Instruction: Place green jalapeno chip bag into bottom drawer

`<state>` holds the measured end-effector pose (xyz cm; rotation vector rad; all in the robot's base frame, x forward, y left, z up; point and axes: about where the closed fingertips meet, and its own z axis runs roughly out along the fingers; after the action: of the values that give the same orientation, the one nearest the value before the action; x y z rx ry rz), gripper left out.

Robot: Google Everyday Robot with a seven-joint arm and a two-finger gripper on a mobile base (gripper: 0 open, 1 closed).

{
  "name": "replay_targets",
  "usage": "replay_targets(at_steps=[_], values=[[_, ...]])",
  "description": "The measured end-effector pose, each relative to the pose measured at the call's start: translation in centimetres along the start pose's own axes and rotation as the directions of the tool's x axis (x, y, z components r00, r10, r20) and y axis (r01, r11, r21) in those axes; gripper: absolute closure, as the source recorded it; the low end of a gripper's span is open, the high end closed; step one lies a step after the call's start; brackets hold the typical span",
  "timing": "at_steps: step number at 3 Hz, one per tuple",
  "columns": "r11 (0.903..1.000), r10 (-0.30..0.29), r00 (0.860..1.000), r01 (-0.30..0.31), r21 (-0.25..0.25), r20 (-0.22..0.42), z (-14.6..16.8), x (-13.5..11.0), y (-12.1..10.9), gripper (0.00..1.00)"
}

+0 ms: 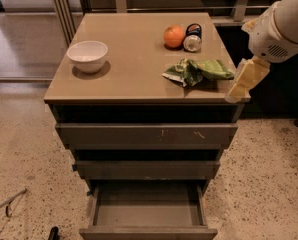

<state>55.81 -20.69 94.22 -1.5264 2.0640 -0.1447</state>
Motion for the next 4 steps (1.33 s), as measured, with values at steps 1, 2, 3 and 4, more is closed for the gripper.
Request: replay_targets(at_steps=[1,2,3,4], values=[[1.0000,0.000,1.000,0.000,0.000,0.000,0.0,0.0,0.0,0.00],[0.9999,0.010,1.000,-0.010,0.002,-0.008,1.7,1.6,0.3,0.00],[0.9995,0.025,1.000,-0.025,0.017,0.003,3.6,2.8,0.2,0.00],[0.9980,0.038,0.998,-0.040,0.048,0.042,5.7,2.9,-0.7,0.03]])
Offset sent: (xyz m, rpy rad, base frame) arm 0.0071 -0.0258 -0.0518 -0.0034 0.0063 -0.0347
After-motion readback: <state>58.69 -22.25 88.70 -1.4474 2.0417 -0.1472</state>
